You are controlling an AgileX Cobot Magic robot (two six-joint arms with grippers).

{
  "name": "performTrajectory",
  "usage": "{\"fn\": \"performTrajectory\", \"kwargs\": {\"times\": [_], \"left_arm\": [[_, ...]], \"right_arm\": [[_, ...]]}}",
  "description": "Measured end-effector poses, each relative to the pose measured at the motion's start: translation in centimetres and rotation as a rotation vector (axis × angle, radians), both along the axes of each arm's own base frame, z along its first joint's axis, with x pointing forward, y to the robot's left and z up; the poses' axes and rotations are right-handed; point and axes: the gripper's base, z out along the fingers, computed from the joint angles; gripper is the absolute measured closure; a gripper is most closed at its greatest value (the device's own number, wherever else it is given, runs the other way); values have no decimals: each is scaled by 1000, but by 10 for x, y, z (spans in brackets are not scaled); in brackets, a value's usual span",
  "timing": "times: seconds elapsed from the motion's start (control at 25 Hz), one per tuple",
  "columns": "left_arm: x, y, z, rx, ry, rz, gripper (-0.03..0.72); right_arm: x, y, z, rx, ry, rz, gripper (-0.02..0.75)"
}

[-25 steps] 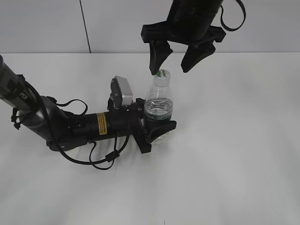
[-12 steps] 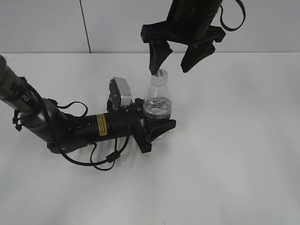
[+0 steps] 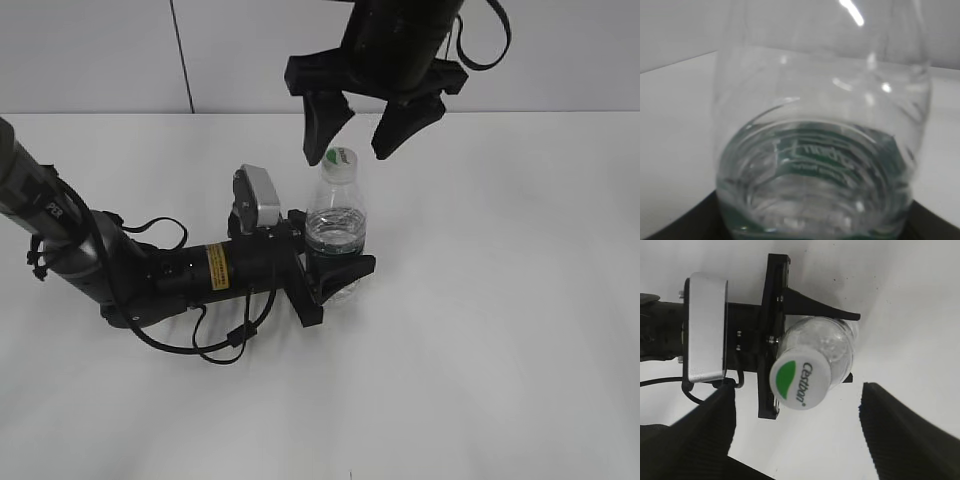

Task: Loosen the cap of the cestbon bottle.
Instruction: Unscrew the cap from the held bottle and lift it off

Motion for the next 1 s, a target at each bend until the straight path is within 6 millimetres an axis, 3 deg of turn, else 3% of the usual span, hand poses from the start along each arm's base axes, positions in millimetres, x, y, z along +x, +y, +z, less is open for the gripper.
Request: {"fn": "performTrajectory", "kwargs": {"times": [0.44, 1.0], "left_arm": [[0, 0, 0, 1, -2, 0, 287], [0, 0, 0, 1, -4, 0, 287]], "right_arm": [[0, 8, -14, -37, 12, 22, 150], [1, 9, -9, -31, -5, 27, 202]]}}
